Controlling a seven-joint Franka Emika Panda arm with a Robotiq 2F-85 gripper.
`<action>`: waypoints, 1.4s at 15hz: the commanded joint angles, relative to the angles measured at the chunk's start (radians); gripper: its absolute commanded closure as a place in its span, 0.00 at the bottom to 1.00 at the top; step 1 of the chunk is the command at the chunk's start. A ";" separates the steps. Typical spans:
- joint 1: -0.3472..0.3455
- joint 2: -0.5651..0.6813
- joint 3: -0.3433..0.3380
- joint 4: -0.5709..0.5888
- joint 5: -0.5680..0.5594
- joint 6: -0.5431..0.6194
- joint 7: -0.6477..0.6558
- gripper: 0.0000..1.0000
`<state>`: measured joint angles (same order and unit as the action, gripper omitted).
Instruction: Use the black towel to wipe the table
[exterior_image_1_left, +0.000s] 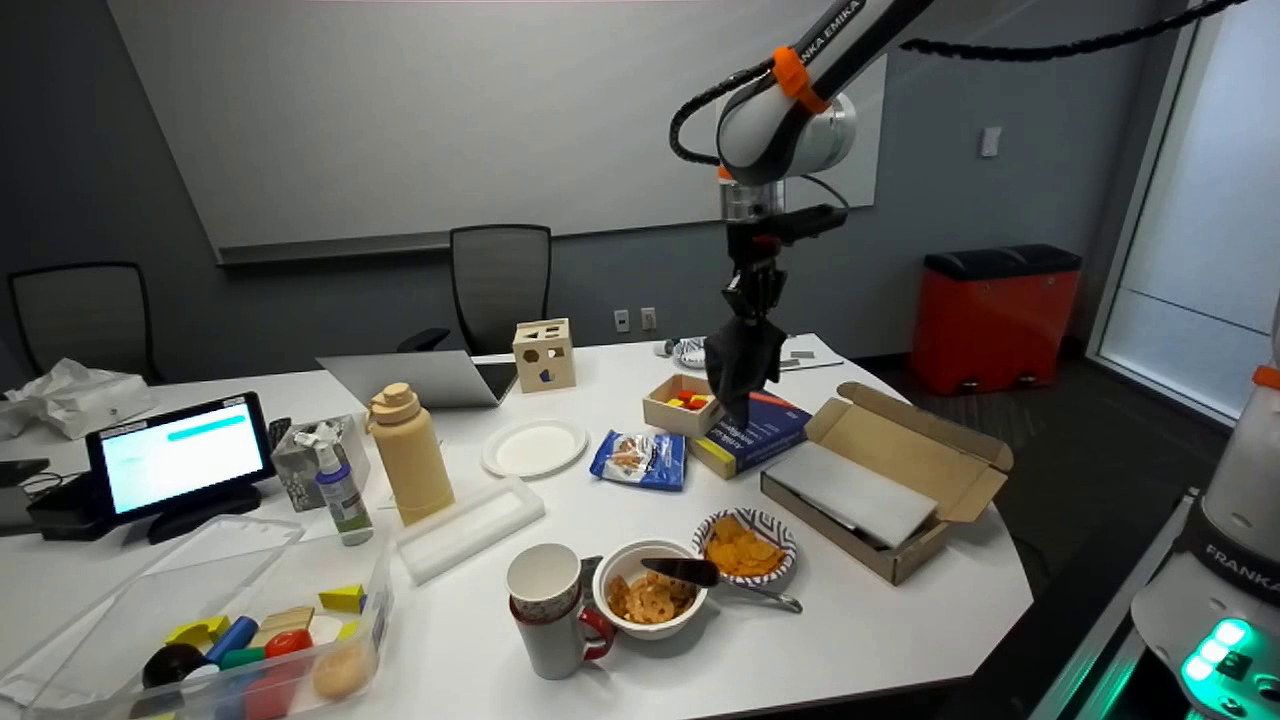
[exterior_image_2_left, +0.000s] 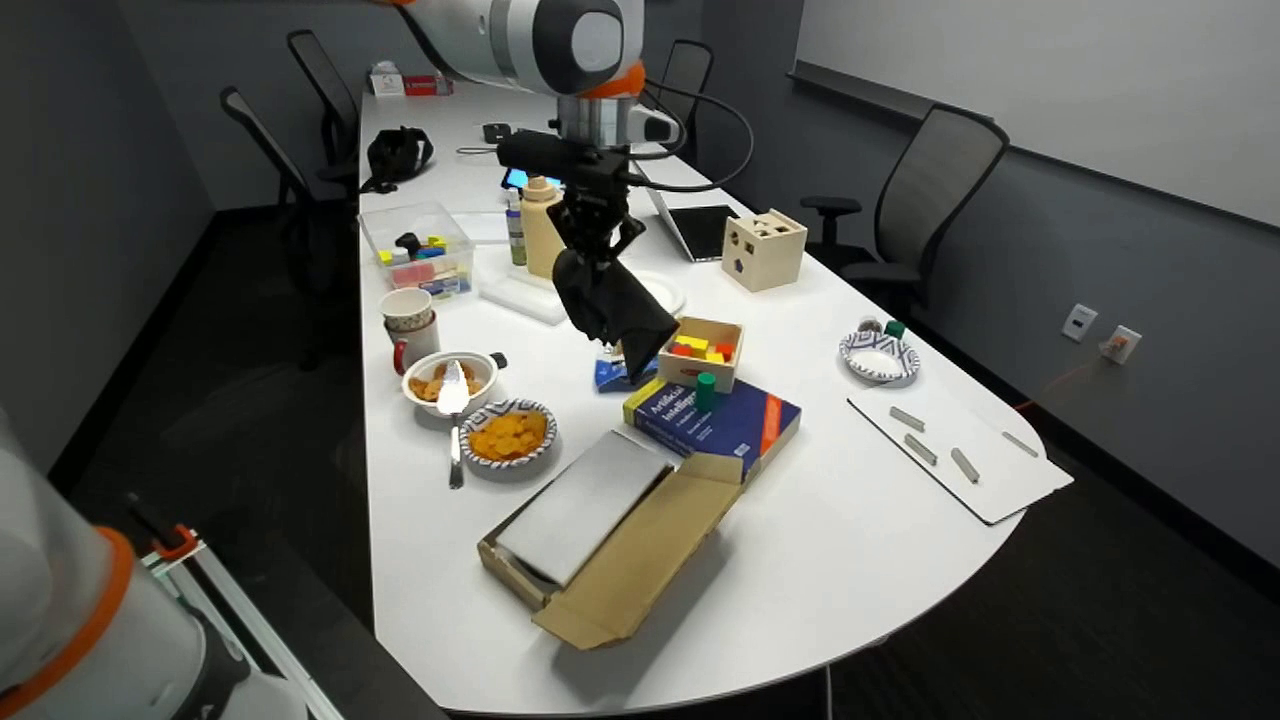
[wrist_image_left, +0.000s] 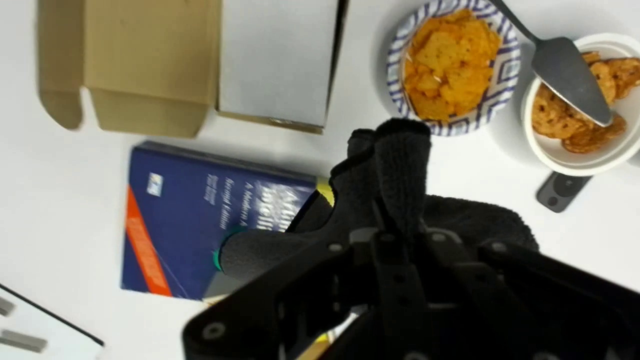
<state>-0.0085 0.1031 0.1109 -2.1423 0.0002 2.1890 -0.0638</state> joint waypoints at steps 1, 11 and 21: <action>0.006 0.043 -0.060 0.024 -0.048 -0.070 0.077 0.99; -0.002 0.291 -0.097 0.081 0.020 0.209 0.091 0.99; 0.002 0.432 -0.103 0.154 0.039 0.407 0.104 0.63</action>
<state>-0.0092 0.5098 0.0148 -2.0146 0.0320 2.5613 0.0312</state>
